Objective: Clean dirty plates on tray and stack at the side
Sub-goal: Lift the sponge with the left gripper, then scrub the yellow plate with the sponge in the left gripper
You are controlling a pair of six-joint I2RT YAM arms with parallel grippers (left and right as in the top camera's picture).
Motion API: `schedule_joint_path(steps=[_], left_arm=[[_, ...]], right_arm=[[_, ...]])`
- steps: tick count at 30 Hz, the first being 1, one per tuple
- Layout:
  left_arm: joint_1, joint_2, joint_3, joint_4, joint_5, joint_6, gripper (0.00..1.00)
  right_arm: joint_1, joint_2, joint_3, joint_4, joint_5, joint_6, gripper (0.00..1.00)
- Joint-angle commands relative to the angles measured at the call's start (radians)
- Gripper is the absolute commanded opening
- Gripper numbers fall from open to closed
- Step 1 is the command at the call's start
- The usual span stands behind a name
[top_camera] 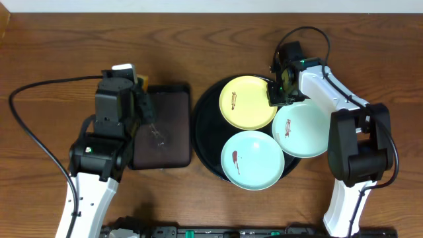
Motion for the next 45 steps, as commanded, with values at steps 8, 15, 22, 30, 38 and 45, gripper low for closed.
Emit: schedule_joint_path(steps=[8,15,22,30,38,45], left_arm=[[-0.002,0.002,0.025,0.103,-0.089,0.015,0.08],[-0.002,0.021,0.021,0.076,-0.031,-0.005,0.07],[0.013,0.077,0.021,0.051,0.069,-0.126,0.07],[0.003,0.076,0.021,0.068,-0.009,-0.061,0.07],[-0.008,0.111,0.021,0.014,0.032,-0.056,0.07],[-0.004,0.257,0.147,-0.115,0.032,-0.074,0.07]], right_arm=[[0.010,0.025,-0.005,-0.008,0.008,-0.023,0.01],[0.010,0.025,-0.005,-0.008,0.008,-0.023,0.01],[0.010,0.025,-0.005,-0.008,0.007,-0.023,0.01],[0.010,0.025,-0.005,-0.006,0.008,-0.023,0.01],[0.010,0.025,-0.005,-0.002,0.007,-0.023,0.01],[0.010,0.025,-0.005,-0.004,0.007,-0.023,0.01]])
